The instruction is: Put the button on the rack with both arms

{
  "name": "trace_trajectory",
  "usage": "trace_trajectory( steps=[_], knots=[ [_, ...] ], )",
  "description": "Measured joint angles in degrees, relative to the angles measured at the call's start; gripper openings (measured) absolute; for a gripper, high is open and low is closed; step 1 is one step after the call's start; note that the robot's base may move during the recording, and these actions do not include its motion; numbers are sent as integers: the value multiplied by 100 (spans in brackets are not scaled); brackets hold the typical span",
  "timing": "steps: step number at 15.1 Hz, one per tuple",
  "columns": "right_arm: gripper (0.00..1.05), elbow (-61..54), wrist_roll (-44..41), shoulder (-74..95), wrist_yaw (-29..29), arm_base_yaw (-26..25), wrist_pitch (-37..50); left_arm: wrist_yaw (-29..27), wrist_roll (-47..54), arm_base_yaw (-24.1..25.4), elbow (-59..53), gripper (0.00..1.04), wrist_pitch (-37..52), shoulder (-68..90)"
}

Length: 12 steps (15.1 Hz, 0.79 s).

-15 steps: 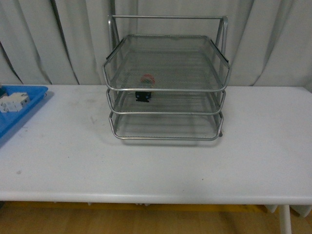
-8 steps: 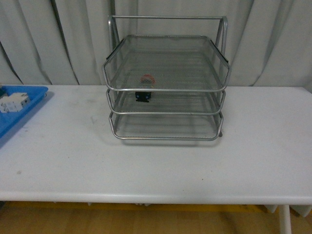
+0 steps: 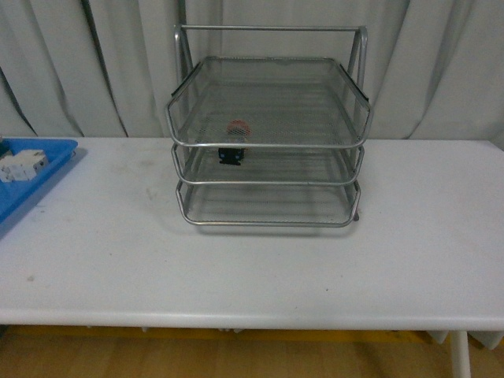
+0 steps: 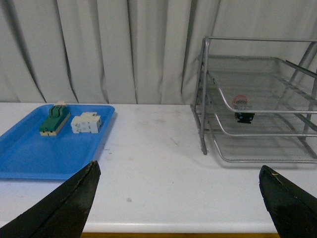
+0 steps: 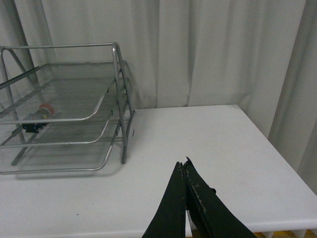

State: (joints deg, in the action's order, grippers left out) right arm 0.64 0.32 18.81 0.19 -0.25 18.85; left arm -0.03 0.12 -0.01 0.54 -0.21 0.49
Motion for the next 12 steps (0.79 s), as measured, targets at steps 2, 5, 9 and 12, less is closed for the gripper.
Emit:
trace_trajectory(
  steps=[2, 5, 9, 12],
  knots=[
    [2, 0, 0, -299, 0, 0, -293, 0, 0, 0, 0, 98, 0, 0],
    [2, 0, 0, -649, 0, 0, -636, 0, 0, 0, 0, 98, 0, 0],
    [2, 2, -2, -1349, -9, 0, -1628, 4, 0, 0, 0, 98, 0, 0],
    [2, 4, 0, -1869, -20, 0, -1810, 4, 0, 0, 0, 98, -4, 0]
  ],
)
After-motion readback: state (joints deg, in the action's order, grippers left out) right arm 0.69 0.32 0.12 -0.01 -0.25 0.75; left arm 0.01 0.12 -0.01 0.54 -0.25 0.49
